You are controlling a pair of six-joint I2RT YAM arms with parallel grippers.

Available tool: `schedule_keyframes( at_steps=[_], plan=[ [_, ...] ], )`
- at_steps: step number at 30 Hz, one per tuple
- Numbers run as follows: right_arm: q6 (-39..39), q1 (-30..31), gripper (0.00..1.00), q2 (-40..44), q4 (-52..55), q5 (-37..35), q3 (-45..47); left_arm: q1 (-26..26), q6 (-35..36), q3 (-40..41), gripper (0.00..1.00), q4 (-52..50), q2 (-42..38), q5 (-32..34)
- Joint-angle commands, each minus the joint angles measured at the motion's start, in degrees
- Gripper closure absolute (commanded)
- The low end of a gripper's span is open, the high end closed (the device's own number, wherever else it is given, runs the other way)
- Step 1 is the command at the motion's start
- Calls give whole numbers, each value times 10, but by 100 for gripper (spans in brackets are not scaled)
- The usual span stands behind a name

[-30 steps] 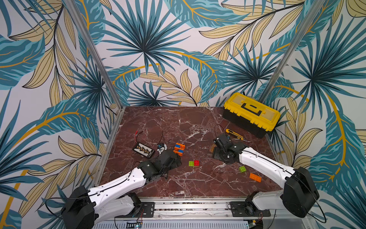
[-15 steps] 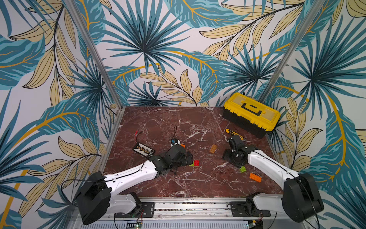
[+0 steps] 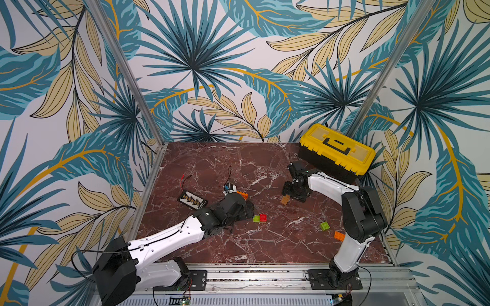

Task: Assemble the number 5 with lego
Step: Pick up the lego brick from the center of the board.

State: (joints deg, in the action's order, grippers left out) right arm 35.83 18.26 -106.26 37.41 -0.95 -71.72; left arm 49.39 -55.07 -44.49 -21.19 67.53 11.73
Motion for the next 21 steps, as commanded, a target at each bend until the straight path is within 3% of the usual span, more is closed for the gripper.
schedule_keyframes(
  at_steps=[1,15,21],
  plan=[
    [-36,10,31,-24,49,-11,-26,-4,-7,21,1,0,-16,25],
    [-63,26,50,-100,110,-17,-71,-5,-26,31,0,-19,-37,43],
    [-68,28,64,-99,100,-15,-58,-6,-32,33,0,-34,-46,54]
  ],
)
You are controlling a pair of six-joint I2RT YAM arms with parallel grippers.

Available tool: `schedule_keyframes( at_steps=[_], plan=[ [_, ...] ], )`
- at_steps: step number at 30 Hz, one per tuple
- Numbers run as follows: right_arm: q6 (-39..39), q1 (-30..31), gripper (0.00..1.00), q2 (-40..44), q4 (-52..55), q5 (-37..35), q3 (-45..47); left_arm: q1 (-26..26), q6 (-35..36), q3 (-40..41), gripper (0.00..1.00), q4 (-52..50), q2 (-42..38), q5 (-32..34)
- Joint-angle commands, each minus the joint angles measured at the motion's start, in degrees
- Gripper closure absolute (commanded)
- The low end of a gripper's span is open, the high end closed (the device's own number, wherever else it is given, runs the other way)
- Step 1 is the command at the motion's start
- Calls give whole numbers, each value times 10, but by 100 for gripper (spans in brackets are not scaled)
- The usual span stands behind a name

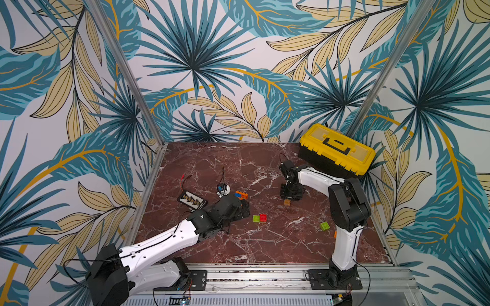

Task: Assemble the number 5 with lego
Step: Pick up the lego brick from the center of the board.

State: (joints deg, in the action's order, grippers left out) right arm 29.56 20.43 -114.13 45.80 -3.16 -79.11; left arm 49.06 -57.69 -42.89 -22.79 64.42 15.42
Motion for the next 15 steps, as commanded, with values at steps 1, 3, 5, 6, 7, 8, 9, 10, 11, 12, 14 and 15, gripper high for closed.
schedule_keyframes(
  at_steps=[1,3,5,6,7,8,9,10,11,12,14,15],
  plan=[
    [-8,6,67,-15,11,5,21,-3,-7,18,0,-20,-18,19],
    [-17,7,72,1,11,5,25,-3,-8,20,0,-26,-26,28],
    [-32,6,73,25,-2,3,35,-4,-8,25,0,-28,-37,38],
    [-37,7,74,39,-6,-6,43,-4,-9,30,0,-27,-44,44],
    [-46,6,75,50,-10,-9,48,-4,-10,36,0,-24,-50,50],
    [-55,7,75,67,-14,-8,55,-5,-10,43,0,-21,-57,54],
    [-62,8,75,84,-18,-6,62,-5,-11,49,0,-18,-66,58],
    [-69,9,75,97,-19,-3,68,-5,-10,55,0,-15,-72,61],
    [-80,12,75,112,-21,2,75,-5,-10,61,0,-11,-79,64],
    [-92,16,75,126,-18,5,81,-6,-9,68,0,-7,-87,67],
    [-116,28,75,162,-20,8,95,-8,-5,78,0,-1,-98,68],
    [-130,38,75,185,-31,7,111,-8,-6,82,0,-4,-102,68]
  ],
)
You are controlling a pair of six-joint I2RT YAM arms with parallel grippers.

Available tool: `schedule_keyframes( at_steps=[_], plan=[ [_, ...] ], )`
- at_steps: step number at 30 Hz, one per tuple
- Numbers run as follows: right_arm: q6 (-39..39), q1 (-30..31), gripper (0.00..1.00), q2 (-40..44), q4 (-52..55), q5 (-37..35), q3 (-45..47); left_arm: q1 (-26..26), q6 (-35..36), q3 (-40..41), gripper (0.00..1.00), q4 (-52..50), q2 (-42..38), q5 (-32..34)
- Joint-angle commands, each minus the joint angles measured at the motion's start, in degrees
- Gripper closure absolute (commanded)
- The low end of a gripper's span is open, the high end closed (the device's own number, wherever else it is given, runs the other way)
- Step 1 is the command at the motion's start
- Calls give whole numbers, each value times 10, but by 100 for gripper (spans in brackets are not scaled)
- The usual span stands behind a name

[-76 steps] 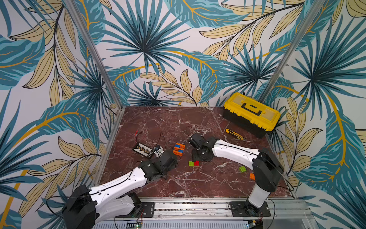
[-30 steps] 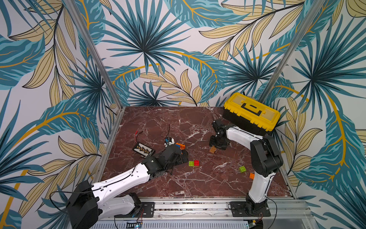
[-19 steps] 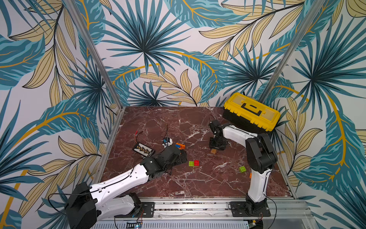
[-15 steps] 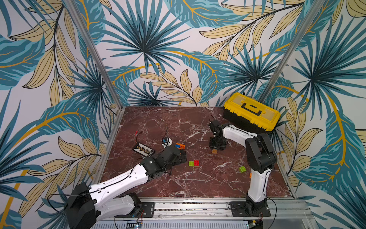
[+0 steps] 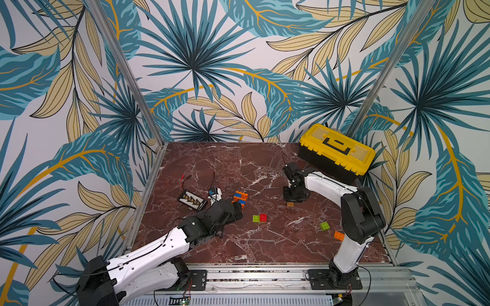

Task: Assemble the number 5 with lego
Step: Pick up the lego brick from the center of the board, then place the lego brick at the center of the board.

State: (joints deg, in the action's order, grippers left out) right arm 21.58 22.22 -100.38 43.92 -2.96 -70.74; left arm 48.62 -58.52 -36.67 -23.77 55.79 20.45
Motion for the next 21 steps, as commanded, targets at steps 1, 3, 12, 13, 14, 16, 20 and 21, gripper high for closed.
schedule_keyframes(
  at_steps=[1,3,12,13,14,16,20,21],
  plan=[
    [-65,30,75,70,-25,4,41,-5,3,23,1,4,-20,19],
    [-108,63,76,121,-66,-1,81,-8,-1,31,1,-5,-26,18],
    [-334,220,77,172,-130,56,151,-58,-39,49,0,-53,-40,-21],
    [-351,231,77,164,-126,68,151,-65,-44,50,0,-58,-43,-24],
    [-368,250,77,157,-125,76,150,-71,-48,53,0,-63,-45,-28],
    [-392,270,76,145,-124,104,150,-84,-60,56,0,-78,-51,-33],
    [-466,302,76,132,-126,158,164,-110,-80,67,0,-97,-58,-54],
    [-493,309,76,127,-121,164,167,-114,-83,70,0,-98,-60,-59]
  ],
)
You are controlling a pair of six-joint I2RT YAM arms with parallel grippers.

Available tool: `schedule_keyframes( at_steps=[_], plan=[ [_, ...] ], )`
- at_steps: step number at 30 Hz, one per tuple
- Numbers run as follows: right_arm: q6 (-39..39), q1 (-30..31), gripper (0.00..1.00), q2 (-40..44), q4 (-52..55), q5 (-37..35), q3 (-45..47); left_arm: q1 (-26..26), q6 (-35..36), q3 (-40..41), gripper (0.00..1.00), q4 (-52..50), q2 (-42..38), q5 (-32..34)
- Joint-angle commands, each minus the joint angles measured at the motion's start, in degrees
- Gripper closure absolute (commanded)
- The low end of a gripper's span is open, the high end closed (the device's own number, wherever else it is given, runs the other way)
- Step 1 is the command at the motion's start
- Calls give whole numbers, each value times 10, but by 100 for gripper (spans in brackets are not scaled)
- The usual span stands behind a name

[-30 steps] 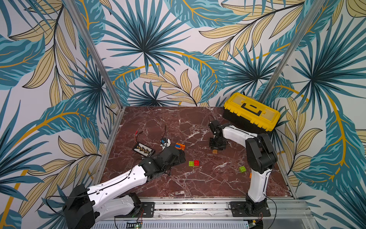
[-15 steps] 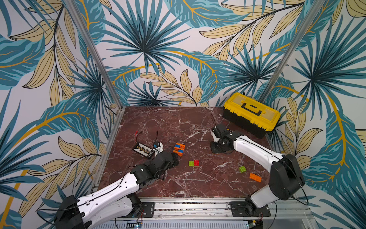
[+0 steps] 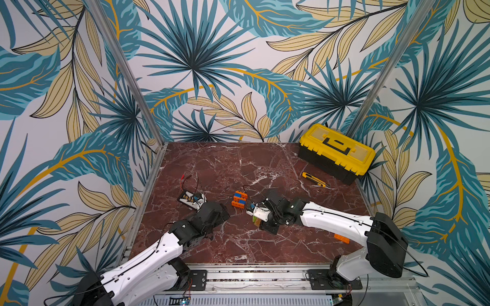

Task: Assemble the number 5 with lego
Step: Place the lego brick at the center of the board.

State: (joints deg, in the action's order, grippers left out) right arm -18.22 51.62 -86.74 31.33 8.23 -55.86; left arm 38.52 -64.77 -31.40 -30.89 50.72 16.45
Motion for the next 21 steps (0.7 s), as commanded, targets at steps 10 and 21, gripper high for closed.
schedule_keyframes(
  at_steps=[10,21],
  plan=[
    [-179,22,74,-85,83,22,-8,-27,-41,20,0,-63,-35,-12],
    [-186,25,69,-122,40,-77,-12,-28,-50,26,0,-75,-55,-3]
  ],
)
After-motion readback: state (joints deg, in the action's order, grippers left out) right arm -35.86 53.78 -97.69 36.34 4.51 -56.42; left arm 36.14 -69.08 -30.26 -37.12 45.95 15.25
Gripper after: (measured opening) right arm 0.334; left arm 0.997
